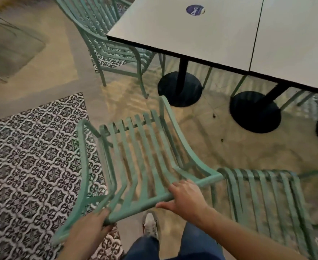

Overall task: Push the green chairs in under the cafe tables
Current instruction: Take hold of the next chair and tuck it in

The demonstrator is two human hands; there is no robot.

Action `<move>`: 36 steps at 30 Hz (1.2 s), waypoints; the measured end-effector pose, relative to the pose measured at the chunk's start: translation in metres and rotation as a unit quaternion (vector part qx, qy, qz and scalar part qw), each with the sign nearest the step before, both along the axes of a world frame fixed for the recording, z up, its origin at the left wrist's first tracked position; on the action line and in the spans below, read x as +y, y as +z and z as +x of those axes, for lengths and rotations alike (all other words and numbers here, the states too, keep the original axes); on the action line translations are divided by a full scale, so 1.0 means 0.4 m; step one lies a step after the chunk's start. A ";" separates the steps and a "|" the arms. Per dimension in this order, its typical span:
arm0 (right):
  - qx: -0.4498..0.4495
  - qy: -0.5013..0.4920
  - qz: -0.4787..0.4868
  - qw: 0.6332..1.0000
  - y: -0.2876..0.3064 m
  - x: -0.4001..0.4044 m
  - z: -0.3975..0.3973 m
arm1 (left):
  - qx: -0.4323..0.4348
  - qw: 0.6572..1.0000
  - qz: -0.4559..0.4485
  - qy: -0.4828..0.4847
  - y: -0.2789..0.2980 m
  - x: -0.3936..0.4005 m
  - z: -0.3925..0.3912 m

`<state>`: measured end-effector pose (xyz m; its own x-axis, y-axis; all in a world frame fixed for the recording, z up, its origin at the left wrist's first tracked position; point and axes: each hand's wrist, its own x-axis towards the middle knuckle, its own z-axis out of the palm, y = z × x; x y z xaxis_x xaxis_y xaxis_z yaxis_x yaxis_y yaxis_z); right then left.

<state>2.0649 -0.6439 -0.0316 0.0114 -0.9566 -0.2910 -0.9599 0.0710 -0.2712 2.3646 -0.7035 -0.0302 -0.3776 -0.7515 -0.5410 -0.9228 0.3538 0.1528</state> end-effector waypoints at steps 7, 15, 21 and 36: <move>-0.009 -0.046 -0.042 0.998 0.002 0.013 0.072 | 0.007 1.000 0.027 -0.011 -0.008 -0.050 0.056; -0.064 -0.197 -0.093 0.974 0.069 0.222 -0.039 | 0.038 0.991 -0.026 -0.127 0.091 0.044 -0.244; -0.019 -0.286 -0.080 0.955 0.106 0.505 -0.190 | 0.126 0.962 -0.095 -0.223 0.132 0.215 -0.525; 0.033 -0.396 -0.055 0.916 0.152 1.163 -0.415 | 0.173 0.897 -0.140 -0.383 0.214 0.751 -0.908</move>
<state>1.8988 -0.1785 0.0292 -0.7130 -0.6810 -0.1666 -0.6340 0.7278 -0.2615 2.0015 -0.4031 0.0554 -0.9494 -0.2889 -0.1229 -0.3082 0.9322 0.1895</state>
